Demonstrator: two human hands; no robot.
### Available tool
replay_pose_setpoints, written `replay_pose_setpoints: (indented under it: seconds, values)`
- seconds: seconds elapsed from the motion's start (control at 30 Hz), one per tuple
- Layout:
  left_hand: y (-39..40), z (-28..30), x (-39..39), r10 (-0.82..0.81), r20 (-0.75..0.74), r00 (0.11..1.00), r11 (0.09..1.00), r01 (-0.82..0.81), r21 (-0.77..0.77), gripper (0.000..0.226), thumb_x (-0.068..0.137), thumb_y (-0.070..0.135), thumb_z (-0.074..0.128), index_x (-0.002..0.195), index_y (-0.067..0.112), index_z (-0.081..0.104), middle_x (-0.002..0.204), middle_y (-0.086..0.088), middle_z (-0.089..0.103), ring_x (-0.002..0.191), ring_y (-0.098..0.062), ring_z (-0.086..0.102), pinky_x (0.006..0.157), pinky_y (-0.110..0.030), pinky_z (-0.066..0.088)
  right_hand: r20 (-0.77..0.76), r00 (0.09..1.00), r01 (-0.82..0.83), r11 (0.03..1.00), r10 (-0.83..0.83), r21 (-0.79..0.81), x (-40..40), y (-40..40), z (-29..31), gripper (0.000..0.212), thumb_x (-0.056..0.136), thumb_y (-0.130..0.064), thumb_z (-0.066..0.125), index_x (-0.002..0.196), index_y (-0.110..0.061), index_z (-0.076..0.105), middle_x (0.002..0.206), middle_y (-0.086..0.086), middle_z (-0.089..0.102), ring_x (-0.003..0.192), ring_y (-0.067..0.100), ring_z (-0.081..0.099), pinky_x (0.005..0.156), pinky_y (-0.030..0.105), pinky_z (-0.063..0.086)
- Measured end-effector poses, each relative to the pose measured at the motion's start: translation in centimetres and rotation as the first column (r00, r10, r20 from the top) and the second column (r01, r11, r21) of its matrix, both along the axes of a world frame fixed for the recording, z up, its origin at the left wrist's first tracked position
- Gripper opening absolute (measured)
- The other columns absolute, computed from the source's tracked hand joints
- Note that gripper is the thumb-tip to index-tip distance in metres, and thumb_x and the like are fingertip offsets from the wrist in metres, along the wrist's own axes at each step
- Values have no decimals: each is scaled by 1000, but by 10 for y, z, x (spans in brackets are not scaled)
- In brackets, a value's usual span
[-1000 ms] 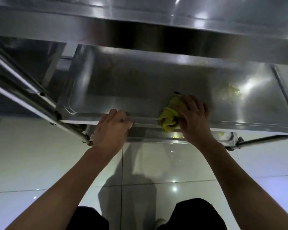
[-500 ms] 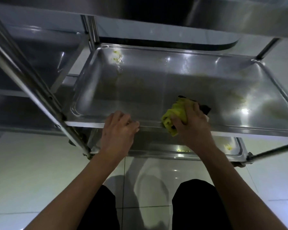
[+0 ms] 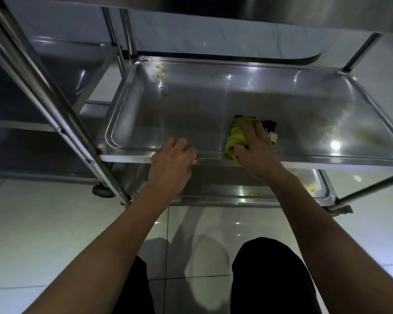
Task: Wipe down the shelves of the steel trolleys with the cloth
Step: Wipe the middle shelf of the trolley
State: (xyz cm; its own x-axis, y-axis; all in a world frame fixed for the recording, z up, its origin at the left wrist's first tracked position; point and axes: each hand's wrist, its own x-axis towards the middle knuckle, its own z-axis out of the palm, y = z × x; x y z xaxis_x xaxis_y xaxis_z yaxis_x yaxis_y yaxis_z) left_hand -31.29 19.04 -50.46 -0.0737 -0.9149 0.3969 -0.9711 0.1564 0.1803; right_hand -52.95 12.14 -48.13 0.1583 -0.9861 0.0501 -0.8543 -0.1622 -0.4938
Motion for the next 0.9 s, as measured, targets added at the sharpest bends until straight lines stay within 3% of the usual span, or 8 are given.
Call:
replay_pose_setpoints:
  seconds: [0.2, 0.27, 0.33, 0.43, 0.57, 0.77, 0.83, 0.9]
  values:
    - [4, 2, 16, -42, -32, 999, 998, 43, 42, 24, 94, 27, 64, 116, 20, 71, 115, -3, 63, 111, -25, 54, 81, -41, 49, 19, 999, -42, 997, 43, -68, -4, -8, 11, 53, 94, -37, 52, 144, -28, 38, 155, 6, 26, 140, 36, 27, 114, 51, 29]
    - [16, -1, 49, 39, 13, 999, 999, -39, 18, 33, 93, 31, 61, 123, 20, 67, 121, -6, 61, 115, -28, 52, 91, -48, 49, -79, 994, -81, 988, 71, -129, -1, -9, 7, 42, 100, -35, 47, 140, -22, 44, 153, 11, 28, 137, 37, 28, 112, 52, 29]
    - [30, -5, 81, 143, 42, 989, 990, -143, -23, 34, 91, 28, 62, 124, 18, 67, 120, -9, 61, 113, -31, 51, 88, -50, 49, -246, 964, -135, 982, 100, -133, 6, -11, 1, 41, 104, -30, 37, 142, -15, 41, 155, 19, 21, 142, 41, 21, 114, 54, 23]
    - [45, -14, 102, 178, 106, 978, 984, -177, -23, 39, 89, 21, 64, 127, 16, 64, 125, -8, 62, 114, -33, 54, 81, -49, 48, -319, 933, -190, 980, 164, -53, 31, -11, -4, 51, 104, -31, 25, 152, -14, 24, 160, 22, 7, 147, 44, 6, 119, 56, 12]
    - [54, -18, 106, 176, 94, 980, 983, -180, 34, 42, 92, 26, 60, 132, 14, 60, 134, -7, 60, 125, -29, 53, 86, -49, 48, -177, 955, -243, 970, 236, -14, 85, -2, -7, 56, 106, -33, 26, 157, -17, 8, 163, 18, -5, 150, 42, -4, 122, 50, 6]
    - [65, -17, 120, 135, 41, 990, 988, -138, 74, 50, 91, 20, 62, 140, 12, 56, 146, -6, 54, 137, -26, 46, 95, -47, 47, -134, 914, -385, 923, 383, 9, 166, -2, -17, 53, 105, -30, 24, 156, -15, 18, 165, 15, -4, 149, 43, -8, 122, 54, 1]
    - [70, -18, 119, 139, 36, 990, 988, -141, 70, 51, 87, 13, 64, 137, 10, 56, 144, -10, 51, 128, -31, 49, 85, -45, 49, -152, 848, -509, 860, 507, 28, 190, -2, -20, 44, 105, -22, 27, 141, 0, 41, 163, 21, 6, 147, 50, -3, 119, 62, 2]
    - [73, -19, 118, 162, 19, 987, 985, -163, 62, 53, 82, 8, 65, 134, 10, 56, 140, -12, 49, 117, -33, 52, 72, -42, 49, -170, 818, -549, 834, 550, 56, 214, -5, -19, 45, 106, -22, 30, 146, -1, 37, 163, 20, 5, 147, 49, -3, 119, 61, 0]
